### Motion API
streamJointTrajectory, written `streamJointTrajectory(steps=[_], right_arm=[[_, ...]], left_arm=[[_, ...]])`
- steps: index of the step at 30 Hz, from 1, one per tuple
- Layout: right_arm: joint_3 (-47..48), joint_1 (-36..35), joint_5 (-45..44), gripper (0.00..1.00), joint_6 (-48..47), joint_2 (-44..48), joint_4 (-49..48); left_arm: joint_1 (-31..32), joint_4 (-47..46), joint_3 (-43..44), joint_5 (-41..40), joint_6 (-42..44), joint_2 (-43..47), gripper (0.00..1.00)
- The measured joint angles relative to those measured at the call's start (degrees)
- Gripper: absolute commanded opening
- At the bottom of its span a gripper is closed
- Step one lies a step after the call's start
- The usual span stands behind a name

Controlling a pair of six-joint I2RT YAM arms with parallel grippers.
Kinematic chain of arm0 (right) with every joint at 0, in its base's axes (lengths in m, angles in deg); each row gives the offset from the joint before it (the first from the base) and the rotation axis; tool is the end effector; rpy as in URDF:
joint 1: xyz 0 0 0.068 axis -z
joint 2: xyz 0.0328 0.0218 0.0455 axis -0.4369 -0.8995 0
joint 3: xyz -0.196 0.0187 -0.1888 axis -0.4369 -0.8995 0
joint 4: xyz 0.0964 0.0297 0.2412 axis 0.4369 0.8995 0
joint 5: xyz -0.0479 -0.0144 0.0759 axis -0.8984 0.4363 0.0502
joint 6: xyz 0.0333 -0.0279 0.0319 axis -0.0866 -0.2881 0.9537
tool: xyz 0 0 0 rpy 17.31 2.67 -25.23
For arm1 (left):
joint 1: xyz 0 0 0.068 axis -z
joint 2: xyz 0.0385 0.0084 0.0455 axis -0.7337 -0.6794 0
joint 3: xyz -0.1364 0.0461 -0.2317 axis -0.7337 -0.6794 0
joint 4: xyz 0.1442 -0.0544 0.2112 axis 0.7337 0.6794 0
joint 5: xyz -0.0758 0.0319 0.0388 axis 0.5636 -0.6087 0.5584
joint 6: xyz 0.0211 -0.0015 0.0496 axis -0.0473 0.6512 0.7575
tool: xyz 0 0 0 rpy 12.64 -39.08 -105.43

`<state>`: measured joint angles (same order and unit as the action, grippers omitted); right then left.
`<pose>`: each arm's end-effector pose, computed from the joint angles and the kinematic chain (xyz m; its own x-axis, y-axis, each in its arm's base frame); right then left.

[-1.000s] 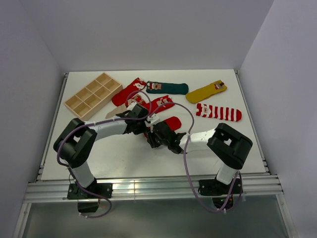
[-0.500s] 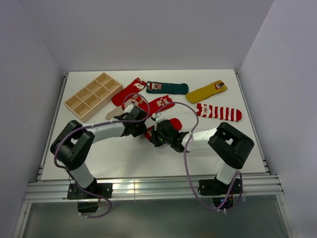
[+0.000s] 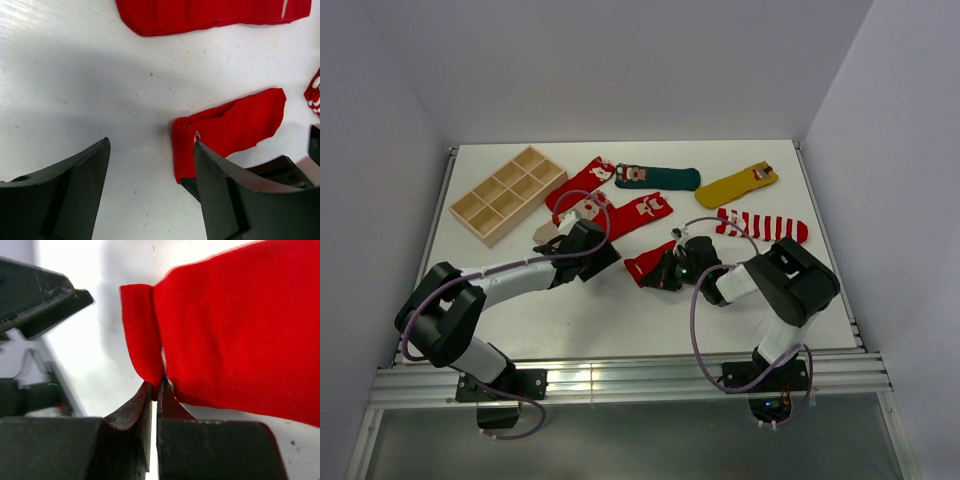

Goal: Roll the socks
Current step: Roll the sock at the center of the board.

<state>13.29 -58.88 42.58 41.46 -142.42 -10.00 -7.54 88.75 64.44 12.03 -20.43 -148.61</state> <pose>0.2279 0.1661 0.1100 -0.8640 0.1629 -0.4764 -0.2916 0.6096 0.7371 0.2379 -0.1875 0.1793 -0.7062 -0.5815 -0.4040 -0.3283 0.7744 -0.5408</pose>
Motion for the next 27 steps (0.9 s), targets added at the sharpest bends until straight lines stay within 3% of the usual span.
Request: streamJointTrajectory(steps=[9,21,27], right_arm=[[-5.86,7.21,11.91,0.0,16.22,-9.97,-21.14],[-6.21,8.15,12.85,0.02,19.71,-11.02,-22.49],[-6.21,8.44,13.33,0.03,20.0,-11.43,-22.91]], left_arm=[[0.11,-4.66,-2.25,3.48,0.04,-0.15,0.71],[1.64,-10.62,-1.38,8.07,1.2,-6.88,0.59],[1.75,-13.29,-0.94,9.42,1.31,-8.39,0.6]])
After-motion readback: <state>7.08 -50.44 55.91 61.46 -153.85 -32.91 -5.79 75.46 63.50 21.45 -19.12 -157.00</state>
